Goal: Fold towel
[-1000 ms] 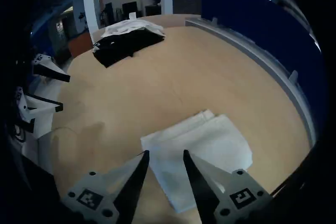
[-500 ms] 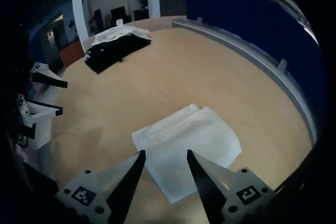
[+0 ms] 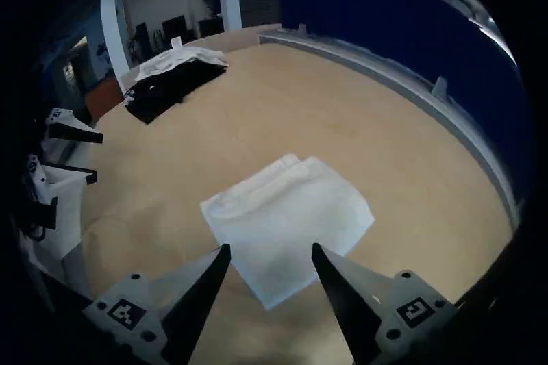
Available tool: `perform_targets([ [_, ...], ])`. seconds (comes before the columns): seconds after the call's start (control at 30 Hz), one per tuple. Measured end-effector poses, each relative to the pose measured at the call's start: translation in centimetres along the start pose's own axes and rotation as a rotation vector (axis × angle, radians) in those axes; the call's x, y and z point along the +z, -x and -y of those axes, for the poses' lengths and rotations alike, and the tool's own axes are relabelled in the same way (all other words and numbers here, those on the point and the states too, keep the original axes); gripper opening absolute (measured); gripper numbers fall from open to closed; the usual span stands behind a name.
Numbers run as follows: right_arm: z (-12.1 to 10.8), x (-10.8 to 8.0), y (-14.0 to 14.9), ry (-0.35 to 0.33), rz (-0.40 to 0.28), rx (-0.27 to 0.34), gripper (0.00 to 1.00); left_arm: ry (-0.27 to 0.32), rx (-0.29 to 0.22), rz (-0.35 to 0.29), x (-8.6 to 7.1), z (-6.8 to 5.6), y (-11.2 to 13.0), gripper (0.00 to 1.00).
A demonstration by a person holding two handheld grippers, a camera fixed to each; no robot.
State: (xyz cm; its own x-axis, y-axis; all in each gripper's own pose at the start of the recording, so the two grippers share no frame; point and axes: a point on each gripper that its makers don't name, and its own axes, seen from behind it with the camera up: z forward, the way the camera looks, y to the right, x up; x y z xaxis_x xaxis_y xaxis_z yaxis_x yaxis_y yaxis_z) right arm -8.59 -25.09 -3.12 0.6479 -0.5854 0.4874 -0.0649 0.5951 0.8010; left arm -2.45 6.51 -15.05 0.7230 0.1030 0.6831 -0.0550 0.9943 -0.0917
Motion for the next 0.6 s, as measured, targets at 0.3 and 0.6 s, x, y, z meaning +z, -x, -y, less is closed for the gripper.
perform_targets([
  [0.3,-1.2,-1.1,0.6,0.037,-0.010,0.018,1.00,0.002,0.005,-0.013,0.0,-0.1,-0.7,0.90],
  [0.6,-1.9,-1.8,2.2,0.056,0.006,0.028,1.00,0.006,0.000,-0.013,0.0,-0.2,-0.7,0.90],
])
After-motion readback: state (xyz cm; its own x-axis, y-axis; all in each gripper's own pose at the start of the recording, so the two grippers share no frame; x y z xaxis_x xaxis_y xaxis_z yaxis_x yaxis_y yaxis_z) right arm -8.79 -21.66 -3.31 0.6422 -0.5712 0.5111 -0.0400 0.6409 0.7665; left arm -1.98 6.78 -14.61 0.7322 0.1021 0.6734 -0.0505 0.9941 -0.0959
